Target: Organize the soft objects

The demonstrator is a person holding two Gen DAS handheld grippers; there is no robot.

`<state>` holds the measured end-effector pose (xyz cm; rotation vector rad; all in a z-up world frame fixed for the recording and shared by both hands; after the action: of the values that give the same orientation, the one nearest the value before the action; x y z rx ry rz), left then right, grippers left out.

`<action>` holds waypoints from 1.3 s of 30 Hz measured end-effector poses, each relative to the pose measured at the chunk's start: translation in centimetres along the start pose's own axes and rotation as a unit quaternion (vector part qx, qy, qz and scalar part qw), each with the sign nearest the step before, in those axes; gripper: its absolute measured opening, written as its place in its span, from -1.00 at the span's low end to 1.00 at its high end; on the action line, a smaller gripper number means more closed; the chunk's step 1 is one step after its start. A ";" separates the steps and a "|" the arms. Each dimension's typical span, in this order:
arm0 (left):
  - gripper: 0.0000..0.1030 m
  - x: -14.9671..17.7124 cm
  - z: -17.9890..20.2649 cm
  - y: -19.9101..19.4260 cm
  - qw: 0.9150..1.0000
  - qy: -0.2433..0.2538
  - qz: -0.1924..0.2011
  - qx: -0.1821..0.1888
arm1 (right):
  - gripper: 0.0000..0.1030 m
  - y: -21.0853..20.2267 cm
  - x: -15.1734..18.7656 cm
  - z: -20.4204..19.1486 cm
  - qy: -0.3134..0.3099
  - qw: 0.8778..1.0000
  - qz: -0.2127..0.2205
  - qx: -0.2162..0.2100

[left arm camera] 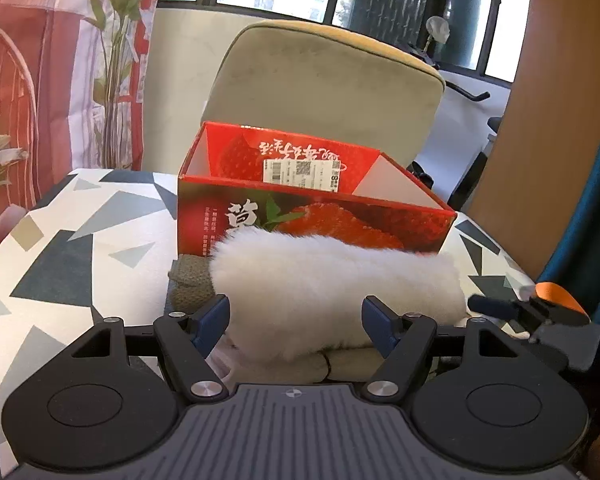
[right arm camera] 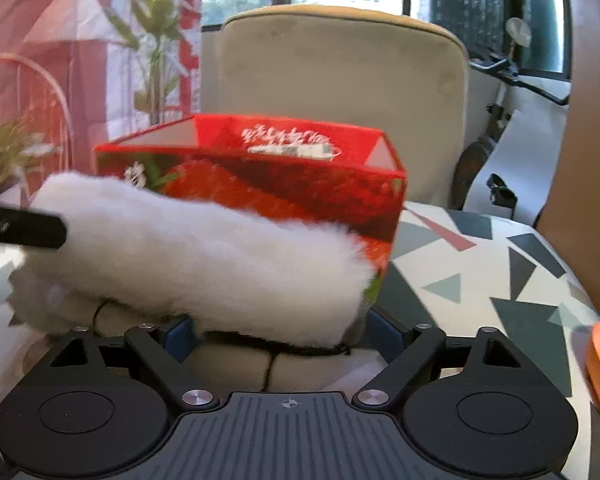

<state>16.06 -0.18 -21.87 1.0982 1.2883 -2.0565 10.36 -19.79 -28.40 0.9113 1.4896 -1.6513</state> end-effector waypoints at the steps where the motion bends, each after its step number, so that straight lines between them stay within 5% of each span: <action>1: 0.46 0.0 0.0 0.0 1.000 0.001 0.002 0.002 | 0.46 -0.1 -0.3 0.3 0.006 1.000 0.009 -0.001; 6: 0.46 0.3 1.0 0.6 1.000 0.031 -0.002 -0.003 | 0.20 -0.1 -2.1 1.9 0.032 0.999 0.043 -0.005; 12: 0.46 -0.1 1.7 2.1 0.997 0.076 0.005 -0.031 | 0.13 1.2 -3.3 2.8 0.055 0.997 0.048 -0.008; 18: 0.45 -1.0 0.9 4.0 0.994 0.073 0.000 -0.088 | 0.13 1.5 -2.9 2.7 0.053 0.997 0.047 -0.013; 23: 0.41 -1.6 0.0 4.0 0.994 0.048 0.017 -0.093 | 0.13 1.6 -1.8 2.6 0.050 0.998 0.037 -0.020; 26: -0.14 -1.8 -0.5 4.1 0.995 0.039 0.022 -0.093 | 0.13 1.9 -1.2 2.4 0.046 0.998 0.029 -0.019; 31: -0.51 -1.8 -1.1 5.0 0.996 0.023 0.006 -0.089 | 0.08 2.6 -0.9 3.0 0.058 0.998 0.020 -0.014; 39: -0.72 -1.7 -2.7 5.2 0.995 -0.013 0.000 -0.095 | -0.72 3.0 -0.5 4.5 0.099 0.995 0.015 -0.028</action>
<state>21.82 -0.10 -23.80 0.9820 1.4367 -1.8969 13.11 -24.45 -29.04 1.0858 1.6373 -1.5260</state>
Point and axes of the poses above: each gripper's, at about its wrist camera, not at the fingertips, and y roughly the way its jaws point, z to its right, x to its underside, the point moved 2 cm from there along y, roughly the way its jaws point, and after that the axes turned 5 degrees about -y, right-handed, at the moved point
